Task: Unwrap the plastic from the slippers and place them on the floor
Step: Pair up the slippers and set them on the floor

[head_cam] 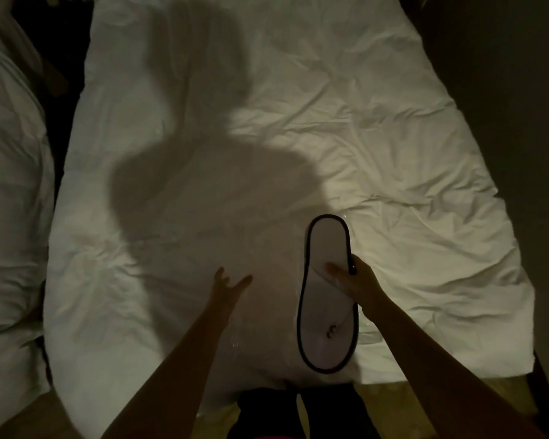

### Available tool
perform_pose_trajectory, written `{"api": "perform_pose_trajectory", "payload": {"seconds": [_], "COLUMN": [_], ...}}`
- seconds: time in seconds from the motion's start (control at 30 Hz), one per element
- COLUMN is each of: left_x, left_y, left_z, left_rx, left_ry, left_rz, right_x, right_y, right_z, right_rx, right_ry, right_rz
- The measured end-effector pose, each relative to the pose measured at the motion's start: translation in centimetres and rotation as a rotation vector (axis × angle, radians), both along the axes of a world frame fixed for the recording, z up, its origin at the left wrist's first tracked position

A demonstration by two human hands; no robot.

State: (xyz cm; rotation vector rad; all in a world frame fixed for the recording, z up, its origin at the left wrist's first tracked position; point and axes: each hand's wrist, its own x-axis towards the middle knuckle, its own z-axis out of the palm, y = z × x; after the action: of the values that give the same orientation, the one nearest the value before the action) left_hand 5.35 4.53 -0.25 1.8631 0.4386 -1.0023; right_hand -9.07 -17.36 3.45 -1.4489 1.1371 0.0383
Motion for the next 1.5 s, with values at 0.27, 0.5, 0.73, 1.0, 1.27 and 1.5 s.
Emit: {"api": "perform_pose_trajectory", "payload": {"seconds": [0.27, 0.5, 0.73, 1.0, 1.27, 1.5], "left_x": [-1.8, -6.5, -9.2, -10.6, -11.1, -11.2], "left_y": [-1.0, -3.5, -0.2, 4.7, 12.9, 25.5], "left_z": [4.4, 9.4, 13.2, 15.3, 17.5, 18.3], "left_rx": [-0.131, -0.287, -0.299, -0.363, -0.449, -0.791], "left_ry": [-0.017, 0.001, -0.267, -0.424, -0.55, -0.3], "left_rz": [-0.096, -0.304, 0.024, 0.249, 0.335, 0.309], "right_x": [0.2, 2.3, 3.5, 2.7, 2.5, 2.0], "right_y": [0.2, 3.2, 5.7, 9.8, 18.8, 31.4], "right_z": [1.4, 4.5, 8.3, 11.9, 14.1, 15.9], "right_rx": [0.059, 0.14, 0.341, 0.211, 0.139, 0.301], "right_ry": [-0.085, -0.22, -0.217, -0.261, -0.343, -0.443], "right_rz": [0.007, 0.098, 0.266, 0.467, 0.456, 0.218]}}
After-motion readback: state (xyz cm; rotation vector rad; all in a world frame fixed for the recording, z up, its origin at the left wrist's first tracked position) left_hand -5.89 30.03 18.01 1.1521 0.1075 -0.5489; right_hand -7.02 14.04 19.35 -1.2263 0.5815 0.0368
